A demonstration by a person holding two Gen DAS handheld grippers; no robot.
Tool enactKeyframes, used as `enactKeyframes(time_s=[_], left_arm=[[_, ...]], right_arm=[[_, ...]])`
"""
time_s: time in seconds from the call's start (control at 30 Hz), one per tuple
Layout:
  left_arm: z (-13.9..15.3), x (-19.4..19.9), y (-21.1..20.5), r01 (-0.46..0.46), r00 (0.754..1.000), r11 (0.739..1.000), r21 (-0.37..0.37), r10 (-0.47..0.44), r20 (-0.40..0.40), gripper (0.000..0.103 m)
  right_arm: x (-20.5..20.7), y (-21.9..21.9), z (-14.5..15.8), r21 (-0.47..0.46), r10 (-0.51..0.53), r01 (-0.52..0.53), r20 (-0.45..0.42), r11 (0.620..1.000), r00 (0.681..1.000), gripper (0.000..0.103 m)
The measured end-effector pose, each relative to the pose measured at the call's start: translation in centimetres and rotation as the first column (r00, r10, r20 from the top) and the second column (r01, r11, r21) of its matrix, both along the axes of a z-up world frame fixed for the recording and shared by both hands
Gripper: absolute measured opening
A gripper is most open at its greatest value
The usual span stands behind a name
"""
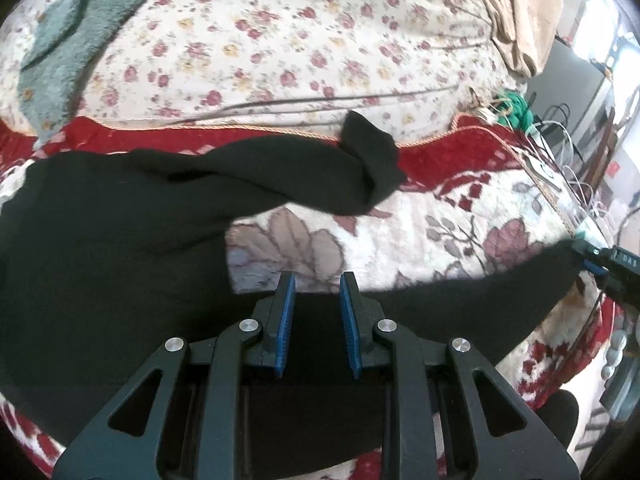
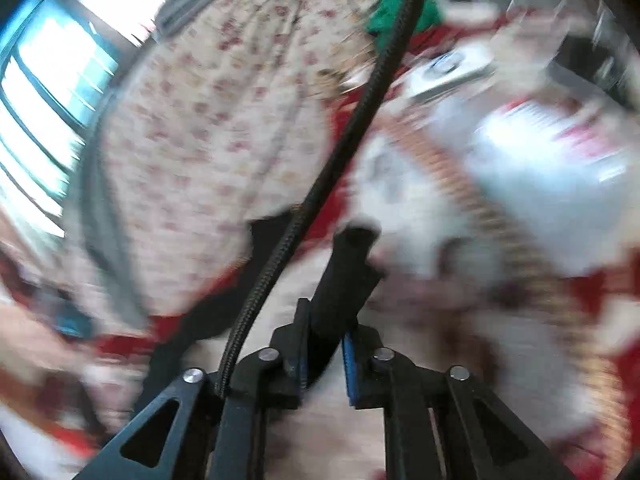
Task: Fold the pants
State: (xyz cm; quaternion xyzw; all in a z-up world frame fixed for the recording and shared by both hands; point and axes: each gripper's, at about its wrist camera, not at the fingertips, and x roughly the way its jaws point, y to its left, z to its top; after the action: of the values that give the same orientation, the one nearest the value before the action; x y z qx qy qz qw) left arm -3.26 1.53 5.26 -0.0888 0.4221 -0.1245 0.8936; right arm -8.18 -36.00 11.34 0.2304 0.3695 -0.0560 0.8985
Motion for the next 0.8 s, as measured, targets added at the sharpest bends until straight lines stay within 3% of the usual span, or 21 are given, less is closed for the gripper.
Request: enactKeyframes(time_s=[0.03,0.07,0.1,0.17,0.3,0.47,0.63,0.7,0.73,0.8], left_arm=[[0.1,-0.3,0.4,-0.009,1.000,1.000,-0.004,0.009,0.005,0.021],[0.0,-0.6,0.9,-0.016,1.000,1.000,-0.014,0.016,0.009,0.021],[-0.1,-0.8,1.2,-0.019,1.000,1.000,-0.024,0.020,0.010,0.021],[-0.5,-1.1,1.6,-0.016,1.000,0.999,-0.035,0.016,0.001,0.021],[-1.3,-1.3,1.1,0.019,1.000,0.998,-0.055,-0.020,-0.021,0.031],[-1.9,-1.7,-0.3,0.079,0.997,0.996,-0.044,-0.080,-0.023,0.031],[-2.5,-1.9,-1.4,0.115,0.993,0.993,-0.011,-0.115,-0.023,0.031],[-2.5,-1.8,-1.2,0.119,0.993,0.993,0.000,-0.119,-0.024,0.031],[-2.4,-1.7,-1.0,0.118,0.993,0.993,0.006,-0.118,-0.025,0.031],[-1.9,-1.7,0.1,0.090,0.996,0.995,0.032,-0.089,-0.018,0.031]], right_arm=[[-0.5,0.0,0.7,-0.077,-0.037,0.038,0.010,0.996,0.999,0.027],[-0.8,-0.1,1.4,-0.091,-0.047,0.050,0.036,0.995,0.998,0.027],[-1.3,-0.2,2.0,-0.070,-0.027,0.033,0.077,0.997,0.997,0.027],[-1.6,0.3,2.8,-0.035,0.074,-0.071,0.110,0.997,0.991,0.042],[0.1,3.6,1.5,-0.005,0.295,-0.295,0.039,0.955,0.955,0.046],[1.2,6.6,-1.6,-0.102,0.383,-0.393,-0.101,0.914,0.918,0.046],[1.8,7.7,-5.9,-0.080,0.434,-0.451,-0.164,0.889,0.886,0.046],[3.1,8.3,-8.7,-0.149,0.413,-0.462,-0.273,0.874,0.869,0.046],[3.4,8.4,-9.4,-0.205,0.380,-0.450,-0.305,0.869,0.873,0.043],[3.4,7.3,-8.8,-0.240,0.317,-0.383,-0.271,0.892,0.909,0.041]])
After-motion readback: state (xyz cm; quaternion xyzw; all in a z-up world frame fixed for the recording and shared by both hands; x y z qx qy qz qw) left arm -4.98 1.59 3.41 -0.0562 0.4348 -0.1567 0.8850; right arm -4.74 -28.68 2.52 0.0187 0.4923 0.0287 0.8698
